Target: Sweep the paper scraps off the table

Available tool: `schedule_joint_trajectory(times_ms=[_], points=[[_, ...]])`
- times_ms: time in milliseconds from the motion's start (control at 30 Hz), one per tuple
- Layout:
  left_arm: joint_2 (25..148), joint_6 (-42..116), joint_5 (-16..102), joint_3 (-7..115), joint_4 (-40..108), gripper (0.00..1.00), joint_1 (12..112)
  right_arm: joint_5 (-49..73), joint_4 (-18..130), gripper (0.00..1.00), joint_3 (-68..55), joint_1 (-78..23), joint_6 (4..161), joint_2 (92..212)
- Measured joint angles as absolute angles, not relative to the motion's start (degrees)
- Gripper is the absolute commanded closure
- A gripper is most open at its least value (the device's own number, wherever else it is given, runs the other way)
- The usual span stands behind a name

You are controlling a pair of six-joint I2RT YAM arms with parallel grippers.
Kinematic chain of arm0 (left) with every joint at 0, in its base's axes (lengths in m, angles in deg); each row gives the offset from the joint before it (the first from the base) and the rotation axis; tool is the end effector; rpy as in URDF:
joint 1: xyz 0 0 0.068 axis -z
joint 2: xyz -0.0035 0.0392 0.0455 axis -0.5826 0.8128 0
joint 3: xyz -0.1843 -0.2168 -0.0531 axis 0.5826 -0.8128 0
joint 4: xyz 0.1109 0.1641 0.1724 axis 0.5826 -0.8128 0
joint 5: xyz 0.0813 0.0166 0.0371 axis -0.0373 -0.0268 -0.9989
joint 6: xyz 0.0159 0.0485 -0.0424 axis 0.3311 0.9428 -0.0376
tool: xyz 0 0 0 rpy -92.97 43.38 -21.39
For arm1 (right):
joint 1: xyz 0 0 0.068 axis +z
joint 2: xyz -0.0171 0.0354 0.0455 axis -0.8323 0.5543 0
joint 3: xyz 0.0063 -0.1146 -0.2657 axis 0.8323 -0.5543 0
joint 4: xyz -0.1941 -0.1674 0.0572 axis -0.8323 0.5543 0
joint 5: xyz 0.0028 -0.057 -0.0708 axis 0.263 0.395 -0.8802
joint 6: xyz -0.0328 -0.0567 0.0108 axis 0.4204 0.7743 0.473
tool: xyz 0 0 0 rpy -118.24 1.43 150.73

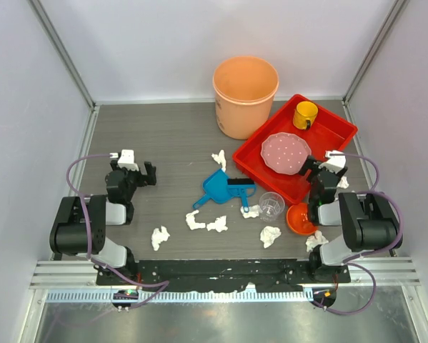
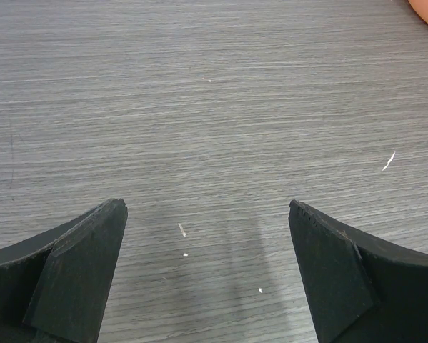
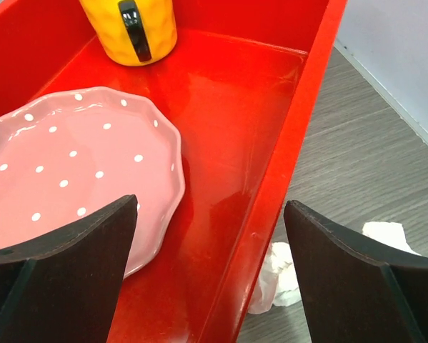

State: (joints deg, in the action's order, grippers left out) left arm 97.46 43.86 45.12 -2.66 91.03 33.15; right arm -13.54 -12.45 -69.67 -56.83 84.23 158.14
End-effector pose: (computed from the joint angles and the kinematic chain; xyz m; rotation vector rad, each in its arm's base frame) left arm 0.2636 0.0021 0.1555 0.0238 1.7754 -0.1789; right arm 0.2527 -0.0185 0.1578 0.3150 1.6622 -0.2089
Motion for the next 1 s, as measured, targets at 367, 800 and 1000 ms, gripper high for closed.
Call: schedule_joint_trajectory(times_ms=[367, 800, 1000], points=[[97.46, 43.86, 45.12, -2.66, 90.98, 0.01, 33.15, -12.16, 20.64, 0.19, -54.99, -55.94, 78.24, 131.10], [90.64, 45.68, 49.88, 22.19, 54.79, 0.00, 33.94, -9.63, 71.37, 0.35, -29.04, -33.34, 74.65, 131.01], [85.88, 49.81, 53.45, 44.27, 27.05, 0.00, 35.36, -9.98, 91.58, 0.39, -16.12, -21.64, 75.24, 138.58]])
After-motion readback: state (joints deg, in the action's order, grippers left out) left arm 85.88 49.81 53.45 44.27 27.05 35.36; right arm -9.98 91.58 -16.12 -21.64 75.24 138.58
